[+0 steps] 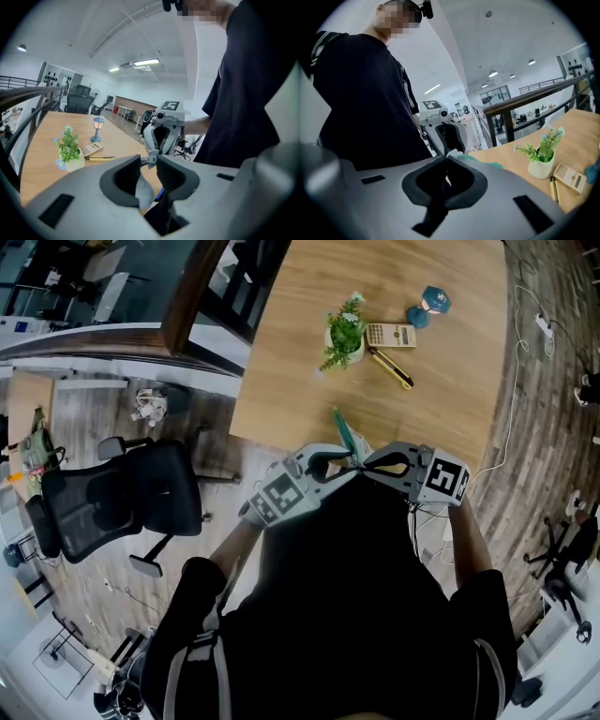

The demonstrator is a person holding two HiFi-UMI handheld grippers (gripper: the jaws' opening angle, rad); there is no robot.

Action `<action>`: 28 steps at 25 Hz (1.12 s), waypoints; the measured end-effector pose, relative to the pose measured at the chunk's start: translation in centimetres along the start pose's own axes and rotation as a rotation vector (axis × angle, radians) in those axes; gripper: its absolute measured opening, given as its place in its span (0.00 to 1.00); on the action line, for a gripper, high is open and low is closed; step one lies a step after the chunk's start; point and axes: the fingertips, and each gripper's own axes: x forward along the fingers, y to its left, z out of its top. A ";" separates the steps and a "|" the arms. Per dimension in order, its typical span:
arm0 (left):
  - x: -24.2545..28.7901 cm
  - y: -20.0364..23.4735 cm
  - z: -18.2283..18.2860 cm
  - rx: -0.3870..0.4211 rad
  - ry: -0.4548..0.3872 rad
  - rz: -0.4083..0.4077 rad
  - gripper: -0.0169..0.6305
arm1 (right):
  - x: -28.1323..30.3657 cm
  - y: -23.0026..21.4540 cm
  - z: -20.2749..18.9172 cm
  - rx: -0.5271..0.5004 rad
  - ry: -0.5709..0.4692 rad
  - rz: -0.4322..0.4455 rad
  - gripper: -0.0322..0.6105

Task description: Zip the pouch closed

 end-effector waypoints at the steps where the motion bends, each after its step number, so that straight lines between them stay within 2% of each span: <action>1: 0.0 0.0 0.1 0.003 -0.003 -0.002 0.19 | -0.1 0.0 0.0 0.002 0.001 -0.003 0.07; 7: -0.2 0.1 0.4 0.022 -0.007 0.000 0.17 | -0.3 -0.3 -0.6 0.010 0.026 -0.021 0.07; 8: -0.3 0.3 0.5 0.027 -0.010 0.012 0.05 | -0.3 -0.4 -0.8 0.013 0.031 -0.023 0.07; 9: -0.5 0.5 0.6 0.033 -0.010 0.024 0.04 | -0.3 -0.5 -0.8 0.014 0.033 -0.024 0.07; 28: 1.2 -0.2 -0.3 0.100 0.069 -0.021 0.04 | 0.0 0.3 -1.2 -0.005 0.060 0.018 0.07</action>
